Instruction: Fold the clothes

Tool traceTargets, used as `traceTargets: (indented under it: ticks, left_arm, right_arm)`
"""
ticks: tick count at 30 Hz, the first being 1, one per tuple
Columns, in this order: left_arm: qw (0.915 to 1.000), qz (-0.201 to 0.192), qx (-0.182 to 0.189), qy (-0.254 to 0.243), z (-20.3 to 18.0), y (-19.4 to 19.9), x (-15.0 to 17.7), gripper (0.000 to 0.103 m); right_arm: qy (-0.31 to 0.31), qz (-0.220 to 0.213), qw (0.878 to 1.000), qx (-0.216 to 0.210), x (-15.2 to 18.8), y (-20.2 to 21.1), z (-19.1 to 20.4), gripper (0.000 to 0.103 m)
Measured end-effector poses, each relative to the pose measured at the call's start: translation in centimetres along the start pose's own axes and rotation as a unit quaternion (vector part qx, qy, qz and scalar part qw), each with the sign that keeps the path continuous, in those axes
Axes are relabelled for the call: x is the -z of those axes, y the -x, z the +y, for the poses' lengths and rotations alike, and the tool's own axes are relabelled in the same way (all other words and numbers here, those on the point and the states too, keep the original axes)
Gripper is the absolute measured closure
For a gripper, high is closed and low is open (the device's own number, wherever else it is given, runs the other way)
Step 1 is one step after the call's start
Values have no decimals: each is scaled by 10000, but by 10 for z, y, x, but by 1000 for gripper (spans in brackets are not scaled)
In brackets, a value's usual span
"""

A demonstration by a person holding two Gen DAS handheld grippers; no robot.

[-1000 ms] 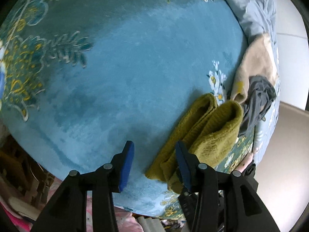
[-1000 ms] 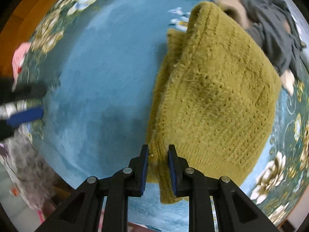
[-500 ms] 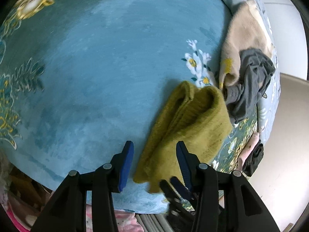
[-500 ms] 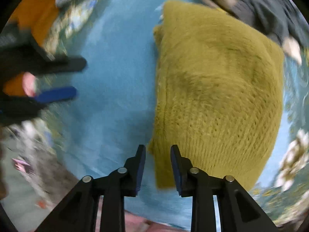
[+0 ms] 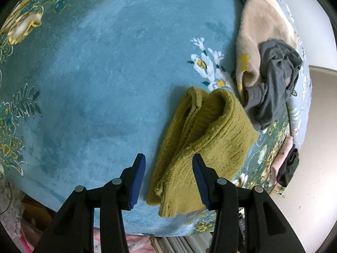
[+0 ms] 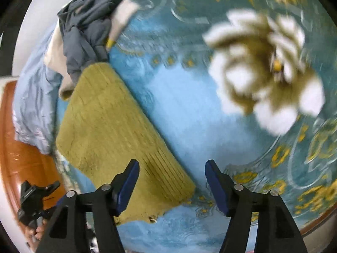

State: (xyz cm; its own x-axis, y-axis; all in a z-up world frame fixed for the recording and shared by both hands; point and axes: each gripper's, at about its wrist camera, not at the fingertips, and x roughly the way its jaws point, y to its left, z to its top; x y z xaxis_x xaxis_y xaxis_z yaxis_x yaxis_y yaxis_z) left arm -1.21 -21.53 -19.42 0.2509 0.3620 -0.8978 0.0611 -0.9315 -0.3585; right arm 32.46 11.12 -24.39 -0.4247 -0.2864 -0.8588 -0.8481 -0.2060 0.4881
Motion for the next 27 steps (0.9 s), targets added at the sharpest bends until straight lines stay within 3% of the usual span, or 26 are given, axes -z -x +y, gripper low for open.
traceTargets:
  ticks: [5,13,16,21,27]
  left_arm:
    - [9998,5,-132,-163,-8,-6,6,56]
    - [9997,77,-212,-137,-19,-16,21,56]
    - [9997,49,-193,-117,-24,-16,25,56]
    - [9998,-114,-105,132,-28,-10,29,56]
    - [9985,-285,94,450,-38,-2,40,56]
  right_arm:
    - [110,365,9977,-568,11,-33,-3,34]
    - [490,354,9965,-575,7,-43,5,35]
    - [521,489,9964,-448,2,-45,10,43]
    - [481,673,9959,-370,-7,-45,22,73]
    - [265,710,9956,-552,-20,-32,22,77]
